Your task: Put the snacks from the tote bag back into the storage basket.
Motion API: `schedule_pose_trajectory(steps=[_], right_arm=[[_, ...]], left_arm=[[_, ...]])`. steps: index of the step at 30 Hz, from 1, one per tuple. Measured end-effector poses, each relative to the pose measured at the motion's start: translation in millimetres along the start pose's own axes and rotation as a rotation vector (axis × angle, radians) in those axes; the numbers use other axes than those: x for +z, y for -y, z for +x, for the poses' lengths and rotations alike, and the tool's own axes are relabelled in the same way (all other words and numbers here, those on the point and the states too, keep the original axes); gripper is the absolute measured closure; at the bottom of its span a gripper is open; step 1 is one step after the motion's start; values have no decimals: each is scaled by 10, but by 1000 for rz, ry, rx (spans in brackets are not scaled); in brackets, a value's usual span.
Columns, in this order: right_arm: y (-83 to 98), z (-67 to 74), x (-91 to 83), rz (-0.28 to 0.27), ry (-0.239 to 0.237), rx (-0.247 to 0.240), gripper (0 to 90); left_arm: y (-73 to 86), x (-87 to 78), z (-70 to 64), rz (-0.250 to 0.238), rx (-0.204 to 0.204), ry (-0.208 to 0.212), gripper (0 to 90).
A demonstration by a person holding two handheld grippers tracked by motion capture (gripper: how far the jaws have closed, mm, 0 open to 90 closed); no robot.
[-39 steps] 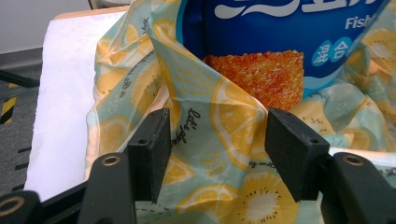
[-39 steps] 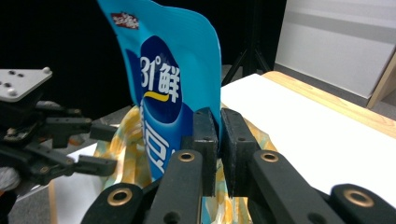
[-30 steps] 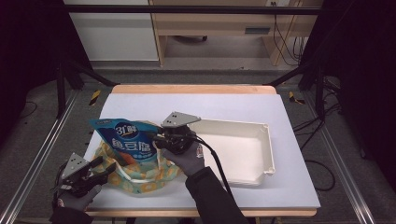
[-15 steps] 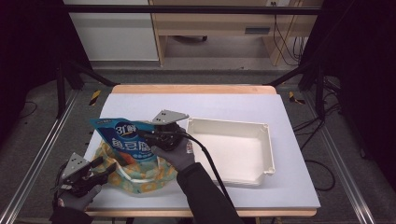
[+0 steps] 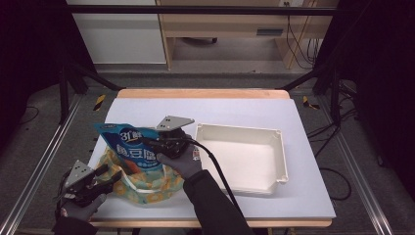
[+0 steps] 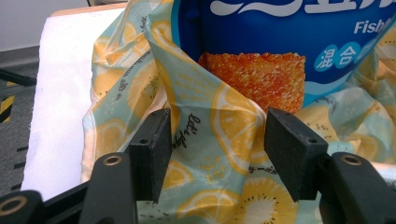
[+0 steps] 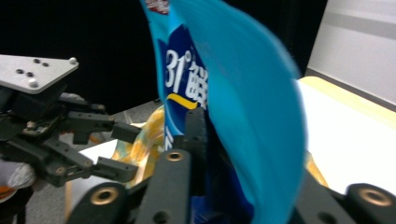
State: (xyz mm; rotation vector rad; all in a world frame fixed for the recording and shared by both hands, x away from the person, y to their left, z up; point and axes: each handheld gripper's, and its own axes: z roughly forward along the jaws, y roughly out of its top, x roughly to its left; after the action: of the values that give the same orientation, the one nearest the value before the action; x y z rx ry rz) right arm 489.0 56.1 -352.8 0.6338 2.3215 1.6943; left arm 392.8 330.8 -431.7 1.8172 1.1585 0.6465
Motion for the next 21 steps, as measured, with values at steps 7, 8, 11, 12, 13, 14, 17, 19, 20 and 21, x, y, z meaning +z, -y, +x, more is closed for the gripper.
schedule_pose_trajectory(steps=[7, 8, 11, 12, 13, 14, 17, 19, 20, 21], right_arm=[[16, 47, -19, 1, -40, -22, 888], [19, 50, -20, -1, -46, -20, 892], [18, 43, -28, -5, -59, -6, 900], [16, 43, -32, -6, -60, -8, 900], [11, 44, -38, -7, -60, -11, 900], [6, 43, -43, -9, -63, -15, 900], [-7, 33, -54, -16, -65, -17, 900], [-18, 30, -54, -16, -62, -22, 900], [-24, 33, -53, -17, -62, -24, 900], [-32, 38, -51, -18, -63, -27, 900]], left_arm=[[3, 10, 1, 8, -4, -5, 417], [4, 11, 0, 10, -2, -5, 418], [4, 16, 1, 13, -2, -4, 418], [6, 20, -1, 14, -3, -3, 418], [7, 22, -1, 15, -2, -3, 418], [6, 23, 2, 18, 2, -3, 418], [10, 31, -1, 22, 2, -1, 419], [9, 32, 0, 23, 2, 0, 419], [9, 33, 1, 24, 2, -1, 419], [10, 33, 1, 24, 1, -1, 419]])
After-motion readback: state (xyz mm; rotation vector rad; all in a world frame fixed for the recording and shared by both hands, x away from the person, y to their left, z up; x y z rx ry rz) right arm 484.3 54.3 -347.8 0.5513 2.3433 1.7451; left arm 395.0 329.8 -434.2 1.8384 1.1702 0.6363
